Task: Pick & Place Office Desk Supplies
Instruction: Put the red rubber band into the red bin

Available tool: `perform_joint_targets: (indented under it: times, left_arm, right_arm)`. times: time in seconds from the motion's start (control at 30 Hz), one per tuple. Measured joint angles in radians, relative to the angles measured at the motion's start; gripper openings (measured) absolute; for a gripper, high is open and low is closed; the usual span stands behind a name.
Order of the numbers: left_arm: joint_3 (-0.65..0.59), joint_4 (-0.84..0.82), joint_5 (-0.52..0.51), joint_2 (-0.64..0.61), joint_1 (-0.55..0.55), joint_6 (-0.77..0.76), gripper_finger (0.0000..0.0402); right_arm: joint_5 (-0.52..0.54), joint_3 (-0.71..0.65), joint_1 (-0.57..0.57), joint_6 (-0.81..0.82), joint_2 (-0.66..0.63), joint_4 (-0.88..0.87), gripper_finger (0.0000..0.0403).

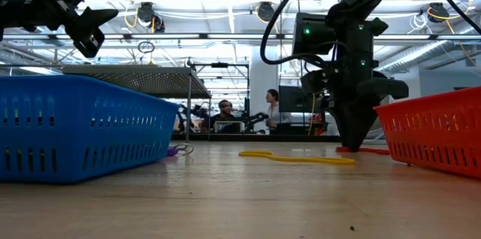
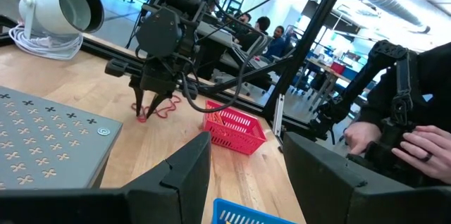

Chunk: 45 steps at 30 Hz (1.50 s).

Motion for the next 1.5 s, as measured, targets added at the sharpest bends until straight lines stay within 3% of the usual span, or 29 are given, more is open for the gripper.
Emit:
perform_joint_targets:
  times: [0.27,0.73,1.13,1.5]
  left_arm:
    - [0.000,0.000,0.000,0.000,0.000,-0.001,0.0186]
    - [0.000,0.000,0.000,0.000,0.000,-0.001,0.0186]
    - [0.000,0.000,0.000,0.000,0.000,0.000,0.0186]
    - [0.000,0.000,0.000,0.000,0.000,0.000,0.0186]
  right_arm:
    - [-0.002,0.000,0.013,0.027,0.000,0.006,0.0005]
    - [0.090,-0.003,0.087,0.099,-0.025,0.010,0.0001]
    - [0.132,0.004,0.182,0.256,-0.246,0.001,0.0000]
    - [0.130,0.088,0.317,0.260,-0.515,0.014,0.0000]
